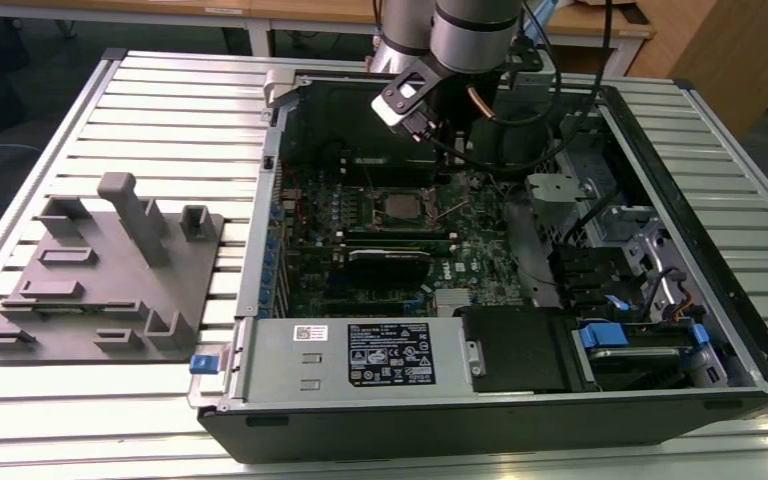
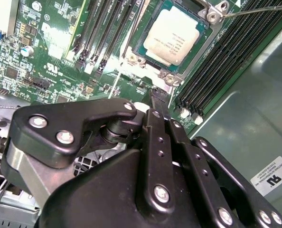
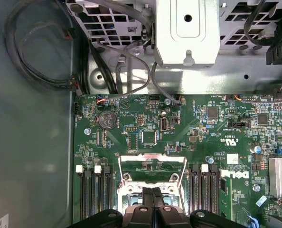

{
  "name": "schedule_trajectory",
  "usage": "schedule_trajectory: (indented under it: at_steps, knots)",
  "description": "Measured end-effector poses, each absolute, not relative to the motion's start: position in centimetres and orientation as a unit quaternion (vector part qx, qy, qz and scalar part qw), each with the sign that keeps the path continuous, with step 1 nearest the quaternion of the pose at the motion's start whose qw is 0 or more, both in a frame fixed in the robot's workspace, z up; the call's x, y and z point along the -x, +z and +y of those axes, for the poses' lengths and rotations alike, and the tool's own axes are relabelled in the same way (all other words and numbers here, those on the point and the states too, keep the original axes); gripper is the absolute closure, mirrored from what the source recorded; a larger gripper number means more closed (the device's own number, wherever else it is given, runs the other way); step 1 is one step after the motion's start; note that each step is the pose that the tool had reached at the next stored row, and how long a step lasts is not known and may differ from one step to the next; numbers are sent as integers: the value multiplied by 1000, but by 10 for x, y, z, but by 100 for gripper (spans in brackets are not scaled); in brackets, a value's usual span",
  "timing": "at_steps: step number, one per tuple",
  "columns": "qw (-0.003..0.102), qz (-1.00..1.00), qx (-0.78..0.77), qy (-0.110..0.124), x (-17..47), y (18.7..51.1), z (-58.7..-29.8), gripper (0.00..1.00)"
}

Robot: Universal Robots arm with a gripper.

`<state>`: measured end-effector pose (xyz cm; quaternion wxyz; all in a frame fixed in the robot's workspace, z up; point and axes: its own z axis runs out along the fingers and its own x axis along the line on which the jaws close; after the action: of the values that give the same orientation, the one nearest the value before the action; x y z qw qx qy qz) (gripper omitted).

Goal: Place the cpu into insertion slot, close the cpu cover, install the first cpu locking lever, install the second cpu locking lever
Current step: 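Close the cpu cover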

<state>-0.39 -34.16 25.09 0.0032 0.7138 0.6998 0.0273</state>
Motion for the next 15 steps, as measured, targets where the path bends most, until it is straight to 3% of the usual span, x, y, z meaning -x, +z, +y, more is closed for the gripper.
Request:
schedule_trajectory:
  at_steps: [15]
  knots:
    - [3, 700, -714, 27, -2, 251, -342, 89]
